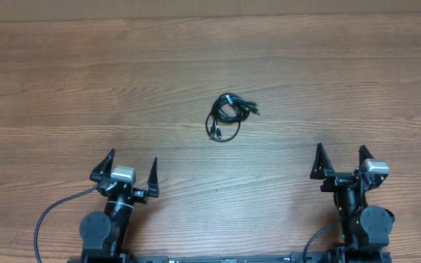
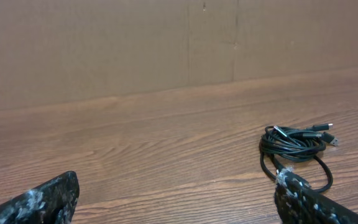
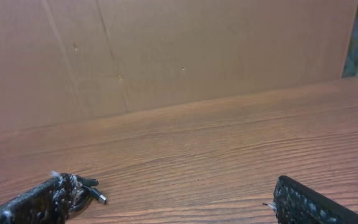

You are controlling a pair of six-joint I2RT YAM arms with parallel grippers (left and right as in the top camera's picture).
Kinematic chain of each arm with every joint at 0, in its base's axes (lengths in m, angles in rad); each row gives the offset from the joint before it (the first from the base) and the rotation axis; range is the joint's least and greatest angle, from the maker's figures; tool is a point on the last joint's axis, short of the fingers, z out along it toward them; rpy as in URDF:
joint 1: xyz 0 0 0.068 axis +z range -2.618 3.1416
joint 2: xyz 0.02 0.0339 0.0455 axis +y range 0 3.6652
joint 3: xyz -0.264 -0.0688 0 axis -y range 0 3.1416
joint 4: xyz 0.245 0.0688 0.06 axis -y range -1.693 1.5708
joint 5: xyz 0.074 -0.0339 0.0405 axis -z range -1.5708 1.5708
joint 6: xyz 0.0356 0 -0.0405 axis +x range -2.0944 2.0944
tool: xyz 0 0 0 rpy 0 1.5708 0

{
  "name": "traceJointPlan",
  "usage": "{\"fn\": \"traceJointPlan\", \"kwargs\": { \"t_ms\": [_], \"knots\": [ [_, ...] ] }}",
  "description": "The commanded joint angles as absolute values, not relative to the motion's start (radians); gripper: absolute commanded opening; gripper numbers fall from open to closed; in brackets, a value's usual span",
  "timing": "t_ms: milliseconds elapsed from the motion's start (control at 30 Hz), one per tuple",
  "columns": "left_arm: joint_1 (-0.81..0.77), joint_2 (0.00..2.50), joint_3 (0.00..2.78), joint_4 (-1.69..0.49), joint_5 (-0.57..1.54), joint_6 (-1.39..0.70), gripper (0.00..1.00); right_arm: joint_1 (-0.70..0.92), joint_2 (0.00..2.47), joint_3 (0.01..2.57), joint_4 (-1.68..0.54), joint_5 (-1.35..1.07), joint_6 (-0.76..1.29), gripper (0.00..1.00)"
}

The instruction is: Untangle cables

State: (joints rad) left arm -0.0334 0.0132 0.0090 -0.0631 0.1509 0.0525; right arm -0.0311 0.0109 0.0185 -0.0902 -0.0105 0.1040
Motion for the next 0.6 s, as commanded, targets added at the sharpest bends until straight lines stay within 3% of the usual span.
{"fn": "traceJointPlan", "kwargs": {
  "t_ms": [0, 567],
  "knots": [
    [-0.040, 0.004, 0.005, -0.063, 0.168, 0.067, 0.99, -0.026, 0.003, 0.008, -0.084, -0.001, 0.100, 1.00],
    [-0.040, 0.004, 0.005, -0.033, 0.131, 0.035, 1.00, -0.026, 0.003, 0.008, -0.084, -0.001, 0.100, 1.00]
  ]
}}
